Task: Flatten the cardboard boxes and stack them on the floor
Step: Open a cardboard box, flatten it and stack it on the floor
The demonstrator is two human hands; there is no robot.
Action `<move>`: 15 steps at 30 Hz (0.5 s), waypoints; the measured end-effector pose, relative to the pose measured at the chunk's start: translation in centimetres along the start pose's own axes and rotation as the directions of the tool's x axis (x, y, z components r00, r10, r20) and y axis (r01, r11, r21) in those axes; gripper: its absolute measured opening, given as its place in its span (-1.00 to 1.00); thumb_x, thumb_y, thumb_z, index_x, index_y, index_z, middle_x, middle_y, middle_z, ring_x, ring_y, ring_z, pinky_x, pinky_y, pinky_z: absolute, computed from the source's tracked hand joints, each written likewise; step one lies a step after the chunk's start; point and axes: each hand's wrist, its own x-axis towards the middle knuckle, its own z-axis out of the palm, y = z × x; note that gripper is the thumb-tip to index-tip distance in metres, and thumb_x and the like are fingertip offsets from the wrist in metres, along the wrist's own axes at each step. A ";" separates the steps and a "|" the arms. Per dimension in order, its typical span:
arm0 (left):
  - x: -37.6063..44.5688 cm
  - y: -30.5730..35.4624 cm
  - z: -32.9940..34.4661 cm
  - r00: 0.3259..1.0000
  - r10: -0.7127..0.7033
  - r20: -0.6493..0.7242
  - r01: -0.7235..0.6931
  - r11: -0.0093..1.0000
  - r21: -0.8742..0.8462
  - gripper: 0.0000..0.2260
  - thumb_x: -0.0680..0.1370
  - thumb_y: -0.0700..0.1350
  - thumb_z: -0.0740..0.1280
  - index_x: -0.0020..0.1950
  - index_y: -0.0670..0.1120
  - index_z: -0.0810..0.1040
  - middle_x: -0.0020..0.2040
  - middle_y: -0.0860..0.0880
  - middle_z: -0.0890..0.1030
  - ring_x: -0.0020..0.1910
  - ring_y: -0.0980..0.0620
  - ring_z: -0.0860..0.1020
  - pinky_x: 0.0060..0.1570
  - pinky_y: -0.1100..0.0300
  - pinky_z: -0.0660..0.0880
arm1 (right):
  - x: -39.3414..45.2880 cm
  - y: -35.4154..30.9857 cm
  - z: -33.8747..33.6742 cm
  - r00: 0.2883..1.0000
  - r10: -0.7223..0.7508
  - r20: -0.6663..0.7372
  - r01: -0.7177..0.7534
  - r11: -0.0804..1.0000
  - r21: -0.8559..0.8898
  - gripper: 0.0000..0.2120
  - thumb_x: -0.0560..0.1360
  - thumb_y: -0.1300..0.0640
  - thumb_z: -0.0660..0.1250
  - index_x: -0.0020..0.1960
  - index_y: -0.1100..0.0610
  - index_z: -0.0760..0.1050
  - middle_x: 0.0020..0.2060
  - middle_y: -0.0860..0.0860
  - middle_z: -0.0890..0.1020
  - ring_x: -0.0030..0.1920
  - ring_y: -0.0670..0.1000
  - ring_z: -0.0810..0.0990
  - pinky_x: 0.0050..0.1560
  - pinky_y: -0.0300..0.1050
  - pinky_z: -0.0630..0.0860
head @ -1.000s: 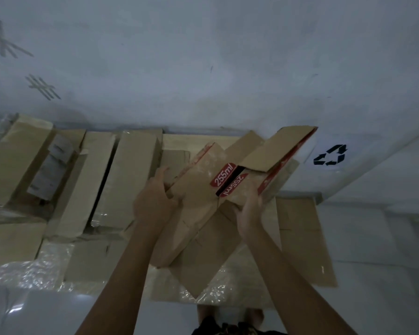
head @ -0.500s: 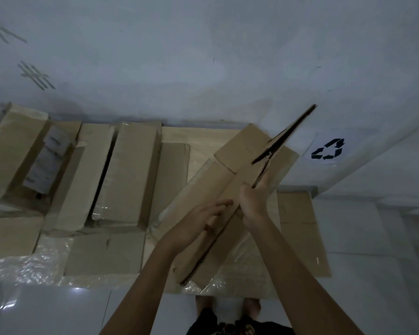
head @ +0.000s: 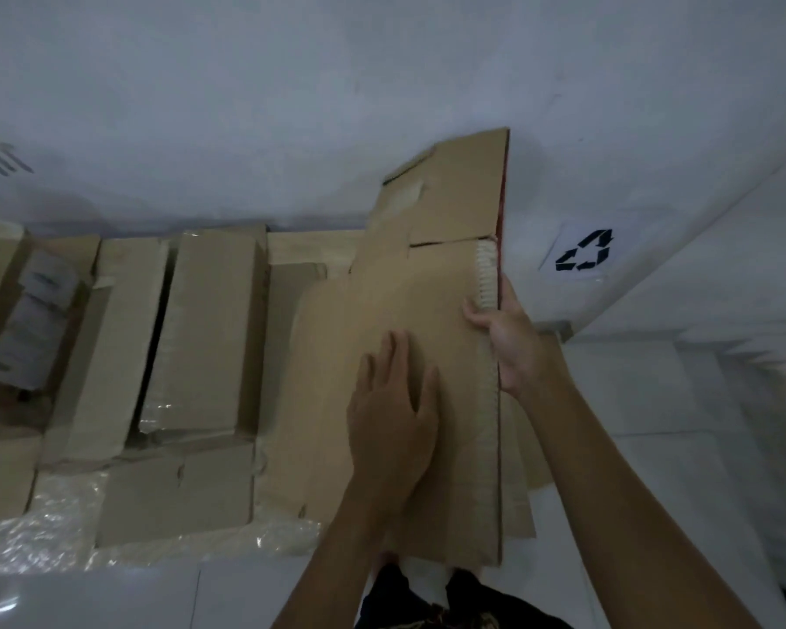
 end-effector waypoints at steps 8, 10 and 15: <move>4.7 -2.3 8.5 0.982 0.121 0.148 -0.136 0.986 0.097 -0.59 0.65 0.12 0.18 0.46 0.02 0.47 0.47 -0.01 0.42 0.38 -0.13 0.39 0.38 0.00 0.34 | 1.2 2.9 -7.6 0.983 -0.022 -0.185 -0.064 0.893 -0.446 -0.40 0.58 0.30 0.22 0.56 0.04 0.15 0.42 0.10 0.42 0.33 0.13 0.46 0.30 0.11 0.50; 7.3 -3.0 9.4 0.975 0.115 0.189 -0.121 0.992 0.020 -0.60 0.63 0.05 0.26 0.47 0.00 0.47 0.41 -0.04 0.45 0.34 -0.12 0.45 0.35 0.01 0.38 | 1.6 3.6 -9.3 0.978 -0.016 -0.206 -0.085 0.878 -0.472 -0.38 0.57 0.33 0.19 0.56 0.02 0.13 0.41 0.09 0.43 0.30 0.13 0.49 0.26 0.10 0.52; 12.2 -4.2 10.1 0.946 -0.160 0.283 0.046 0.927 0.373 -0.58 0.64 0.14 0.18 0.51 0.17 0.31 0.51 0.03 0.30 0.40 -0.22 0.31 0.30 -0.13 0.39 | 2.4 4.9 -11.3 0.977 -0.009 -0.214 -0.101 0.860 -0.500 -0.35 0.58 0.38 0.15 0.59 0.05 0.05 0.35 0.07 0.44 0.17 0.18 0.56 -0.06 -0.11 0.55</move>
